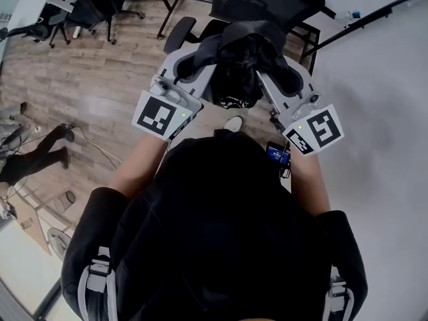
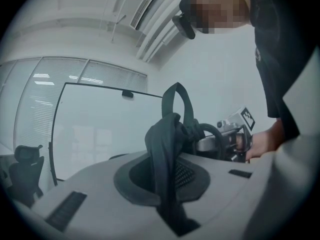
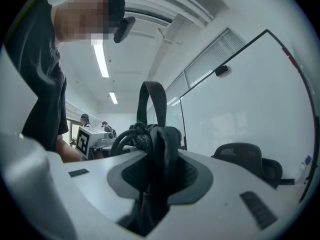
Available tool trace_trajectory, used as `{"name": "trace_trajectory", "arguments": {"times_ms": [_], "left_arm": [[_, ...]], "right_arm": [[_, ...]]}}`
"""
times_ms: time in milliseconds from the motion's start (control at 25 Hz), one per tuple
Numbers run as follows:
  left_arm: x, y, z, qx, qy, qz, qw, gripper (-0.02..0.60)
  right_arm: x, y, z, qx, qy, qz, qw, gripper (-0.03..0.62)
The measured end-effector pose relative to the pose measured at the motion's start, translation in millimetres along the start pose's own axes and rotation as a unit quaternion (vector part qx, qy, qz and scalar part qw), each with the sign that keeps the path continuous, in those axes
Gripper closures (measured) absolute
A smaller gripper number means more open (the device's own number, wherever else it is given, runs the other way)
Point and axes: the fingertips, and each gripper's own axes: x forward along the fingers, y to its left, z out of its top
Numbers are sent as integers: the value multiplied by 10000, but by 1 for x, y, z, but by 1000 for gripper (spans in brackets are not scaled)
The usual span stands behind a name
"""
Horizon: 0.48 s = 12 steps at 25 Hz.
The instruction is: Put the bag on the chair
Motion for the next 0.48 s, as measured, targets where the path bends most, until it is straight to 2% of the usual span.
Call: {"name": "trace_trajectory", "arguments": {"times_ms": [280, 480], "left_arm": [[30, 6, 9, -11, -125, 78, 9999, 548], [47, 13, 6, -86, -25, 16, 10000, 548]], "right_arm": [[2, -26, 7, -112, -36, 64, 9999, 494], [8, -44, 6, -73, -59, 55, 9999, 494]]}}
